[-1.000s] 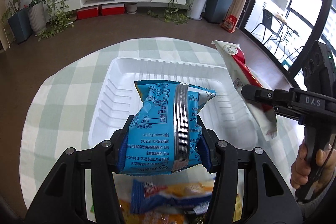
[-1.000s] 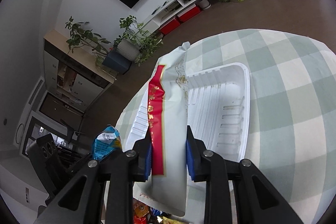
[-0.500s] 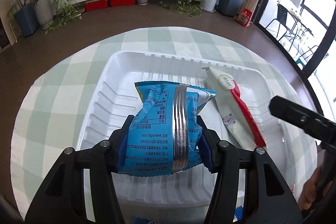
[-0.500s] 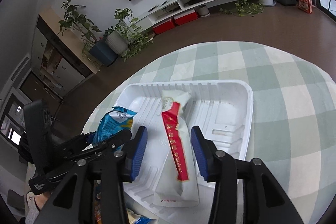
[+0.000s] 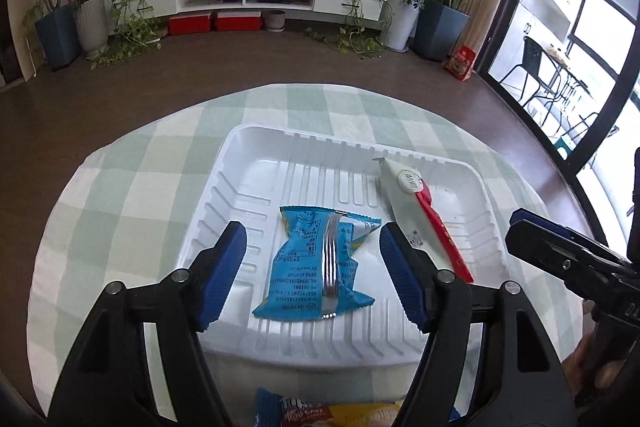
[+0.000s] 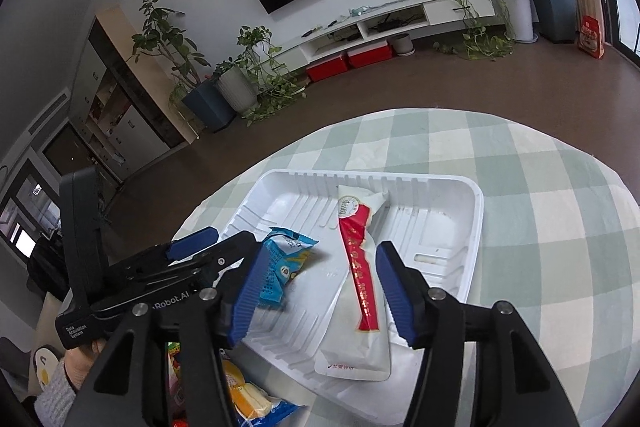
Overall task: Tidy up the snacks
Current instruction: 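Withdraw both open tools from the tray back toward the snack pile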
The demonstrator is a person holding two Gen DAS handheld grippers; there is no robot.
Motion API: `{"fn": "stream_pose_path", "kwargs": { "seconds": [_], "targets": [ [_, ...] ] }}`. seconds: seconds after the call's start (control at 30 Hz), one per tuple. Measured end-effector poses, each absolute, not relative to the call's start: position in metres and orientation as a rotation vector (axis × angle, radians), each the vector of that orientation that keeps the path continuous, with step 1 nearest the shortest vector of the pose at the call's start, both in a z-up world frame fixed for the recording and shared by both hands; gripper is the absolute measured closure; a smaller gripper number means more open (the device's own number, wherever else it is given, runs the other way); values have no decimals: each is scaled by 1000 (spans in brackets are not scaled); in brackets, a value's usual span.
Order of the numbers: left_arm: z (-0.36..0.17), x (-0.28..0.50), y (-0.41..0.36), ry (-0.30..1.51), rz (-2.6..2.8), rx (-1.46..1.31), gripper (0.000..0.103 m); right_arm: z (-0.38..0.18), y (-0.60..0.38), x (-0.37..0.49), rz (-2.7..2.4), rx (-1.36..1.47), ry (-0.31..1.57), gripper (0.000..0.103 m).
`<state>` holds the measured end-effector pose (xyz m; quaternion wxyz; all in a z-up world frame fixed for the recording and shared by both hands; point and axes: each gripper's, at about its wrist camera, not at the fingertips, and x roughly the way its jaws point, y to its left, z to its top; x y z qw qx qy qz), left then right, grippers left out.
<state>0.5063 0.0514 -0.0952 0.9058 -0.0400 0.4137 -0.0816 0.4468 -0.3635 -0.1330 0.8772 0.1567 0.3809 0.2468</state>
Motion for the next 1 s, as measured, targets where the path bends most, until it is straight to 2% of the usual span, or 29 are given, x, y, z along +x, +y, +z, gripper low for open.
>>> {"fn": "stream_pose_path", "kwargs": {
  "seconds": [0.2,0.3,0.37,0.5,0.73,1.0],
  "targets": [
    [-68,438,64,813,-200,-80,36,-123,-369,412,530,302,772,38],
    [-58,398,75,795,-210,-80,36,-114,-373,384,533,290,745,30],
    [-56,371,82,795,-222,-76,35,-108,-373,363,538,265,723,29],
    [-60,320,91,801,-235,-25,30,-107,-372,316,529,208,688,24],
    [-92,269,93,879,-274,131,30,-146,-363,253,518,67,775,23],
    [-113,252,80,919,-348,231,29,-186,-364,225,497,25,878,23]
  ]
}}
